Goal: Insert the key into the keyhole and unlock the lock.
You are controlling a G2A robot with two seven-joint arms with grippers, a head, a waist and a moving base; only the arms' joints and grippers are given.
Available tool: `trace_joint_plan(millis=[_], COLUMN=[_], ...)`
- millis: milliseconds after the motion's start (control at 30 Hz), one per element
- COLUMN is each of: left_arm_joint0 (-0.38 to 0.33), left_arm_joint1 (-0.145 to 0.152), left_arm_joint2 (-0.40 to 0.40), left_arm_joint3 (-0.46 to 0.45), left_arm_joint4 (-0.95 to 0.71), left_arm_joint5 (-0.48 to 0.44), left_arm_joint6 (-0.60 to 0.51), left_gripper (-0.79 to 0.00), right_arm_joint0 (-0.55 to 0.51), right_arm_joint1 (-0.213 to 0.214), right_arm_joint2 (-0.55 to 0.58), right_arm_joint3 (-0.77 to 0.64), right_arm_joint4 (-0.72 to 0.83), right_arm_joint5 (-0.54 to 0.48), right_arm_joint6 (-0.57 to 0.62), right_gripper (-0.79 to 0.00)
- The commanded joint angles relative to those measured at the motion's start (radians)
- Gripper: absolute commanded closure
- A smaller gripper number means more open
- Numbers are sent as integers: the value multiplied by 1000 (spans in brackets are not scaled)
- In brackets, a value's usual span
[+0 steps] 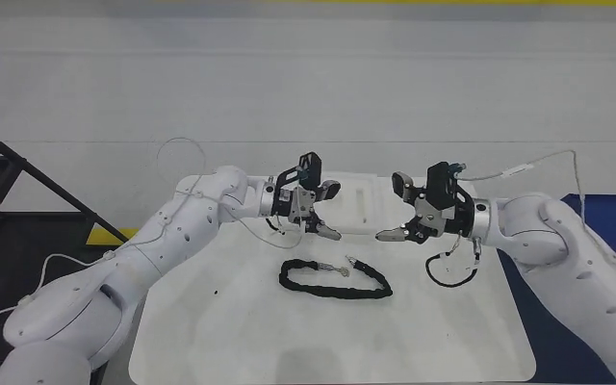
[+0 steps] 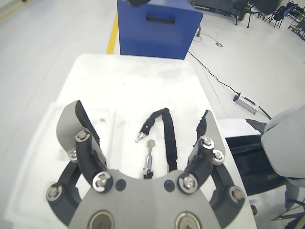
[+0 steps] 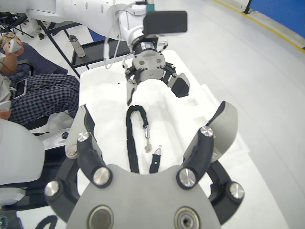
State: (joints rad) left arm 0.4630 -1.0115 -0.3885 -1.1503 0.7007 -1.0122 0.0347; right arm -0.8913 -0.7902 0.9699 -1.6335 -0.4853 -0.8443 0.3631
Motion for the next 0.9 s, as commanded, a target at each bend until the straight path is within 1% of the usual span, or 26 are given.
trace_joint_plan(millis=[0, 133, 300, 433, 500, 667, 767, 867], left_arm_joint0=[-18, -75, -162, -219, -245, -298, -323, -324], left_arm_joint1=[16, 38, 54, 58, 58, 56, 61, 61], left_arm_joint2=[-17, -13, 17, 58, 76, 113, 124, 125], left_arm_joint3=[-12, -2, 27, 55, 88, 96, 95, 94], left_arm_joint4=[49, 96, 57, -22, -55, -130, -160, -163], left_arm_joint5=[0, 0, 0, 0, 0, 0, 0, 0], left_arm_joint6=[61, 100, 109, 114, 91, 33, 10, 8], left_gripper=[-785, -785, -785, -785, -785, -785, -785, -785], right_arm_joint0=[32, 124, 254, 339, 376, 452, 481, 495], right_arm_joint1=[-13, -38, -71, -97, -108, -130, -138, -140], right_arm_joint2=[-6, -38, -89, -141, -169, -218, -239, -244], right_arm_joint3=[64, 181, 323, 387, 412, 471, 498, 511], right_arm_joint4=[-40, -90, -61, -19, -5, 33, 51, 52], right_arm_joint5=[-25, -90, -168, -168, -168, -168, -168, -168], right_arm_joint6=[-63, -75, -41, -12, 12, 40, 48, 46], right_gripper=[-785, -785, -785, -785, -785, -785, -785, -785])
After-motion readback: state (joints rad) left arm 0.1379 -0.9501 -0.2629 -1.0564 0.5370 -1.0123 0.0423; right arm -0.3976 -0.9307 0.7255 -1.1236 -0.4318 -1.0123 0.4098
